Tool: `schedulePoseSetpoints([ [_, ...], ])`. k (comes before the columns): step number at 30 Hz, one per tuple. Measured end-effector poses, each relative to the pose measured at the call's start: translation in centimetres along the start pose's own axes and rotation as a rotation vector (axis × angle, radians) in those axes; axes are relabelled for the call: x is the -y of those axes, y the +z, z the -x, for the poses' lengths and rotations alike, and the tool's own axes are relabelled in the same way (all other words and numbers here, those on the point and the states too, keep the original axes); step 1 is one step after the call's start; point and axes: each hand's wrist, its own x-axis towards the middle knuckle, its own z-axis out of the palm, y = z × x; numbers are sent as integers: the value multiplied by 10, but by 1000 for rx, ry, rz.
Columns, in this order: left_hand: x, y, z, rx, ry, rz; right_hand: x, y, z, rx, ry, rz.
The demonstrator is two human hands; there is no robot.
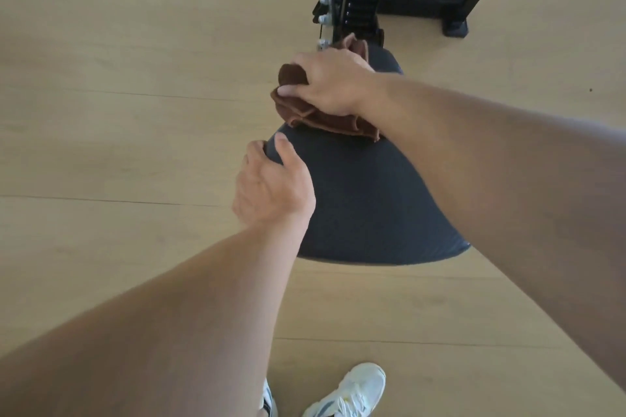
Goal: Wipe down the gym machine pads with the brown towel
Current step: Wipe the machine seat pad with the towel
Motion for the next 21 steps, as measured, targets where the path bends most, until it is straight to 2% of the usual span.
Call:
schedulePoseSetpoints([
  [4, 6, -11, -17, -36, -395, 492, 43, -3, 7, 181, -39, 110],
  [6, 24, -17, -24, 38, -522, 546, 67, 8, 22, 182, -97, 54],
  [8, 51, -28, -18, 136, -551, 476, 84, 21, 48, 132, -159, 5],
  [12, 90, -53, 4, 116, -533, 341, 96, 34, 113, -4, -245, -87],
  [15, 85, -65, 5, 109, -453, 332, 98, 41, 157, 21, -192, -64],
  [17, 75, -65, 3, 108, -332, 336, 95, 53, 184, -21, -140, -52],
  [21, 43, -55, 3, 60, -18, 343, 79, 82, 229, -245, 36, -40],
])
